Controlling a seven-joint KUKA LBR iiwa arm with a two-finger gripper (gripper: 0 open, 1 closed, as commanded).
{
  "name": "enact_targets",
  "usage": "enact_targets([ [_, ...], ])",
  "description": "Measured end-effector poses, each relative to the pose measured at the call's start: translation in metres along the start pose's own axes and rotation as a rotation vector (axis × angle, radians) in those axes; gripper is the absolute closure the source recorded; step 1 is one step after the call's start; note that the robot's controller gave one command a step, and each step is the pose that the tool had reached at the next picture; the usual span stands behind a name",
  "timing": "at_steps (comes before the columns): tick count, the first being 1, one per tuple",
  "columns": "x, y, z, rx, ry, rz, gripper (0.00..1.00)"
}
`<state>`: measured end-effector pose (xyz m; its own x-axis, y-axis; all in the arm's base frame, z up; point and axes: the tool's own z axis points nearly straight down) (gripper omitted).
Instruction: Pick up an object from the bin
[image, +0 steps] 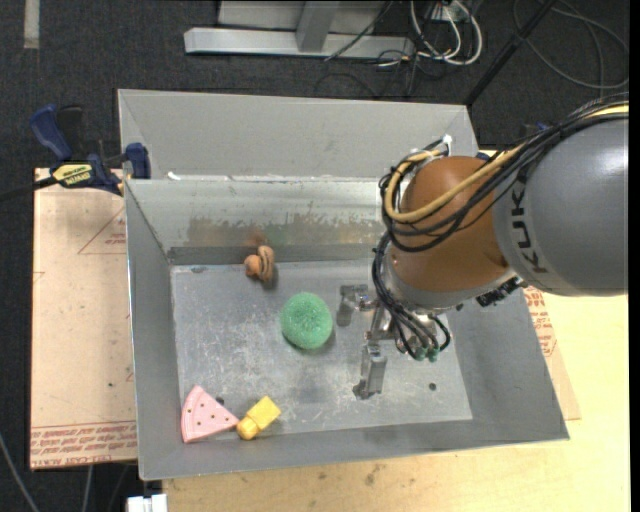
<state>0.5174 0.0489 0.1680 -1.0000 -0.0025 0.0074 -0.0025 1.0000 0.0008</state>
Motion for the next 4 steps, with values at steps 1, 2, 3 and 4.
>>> enact_targets([
  [1,-0.002,0.0,-0.004,-0.001,-0.008,0.002,0.0],
  [2,-0.056,0.034,0.026,0.0,-0.016,-0.039,0.0],
  [3,-0.069,0.04,0.056,-0.004,-0.015,-0.058,0.0],
  [4,-0.066,0.03,0.067,0.0,-0.006,-0.014,0.0],
])
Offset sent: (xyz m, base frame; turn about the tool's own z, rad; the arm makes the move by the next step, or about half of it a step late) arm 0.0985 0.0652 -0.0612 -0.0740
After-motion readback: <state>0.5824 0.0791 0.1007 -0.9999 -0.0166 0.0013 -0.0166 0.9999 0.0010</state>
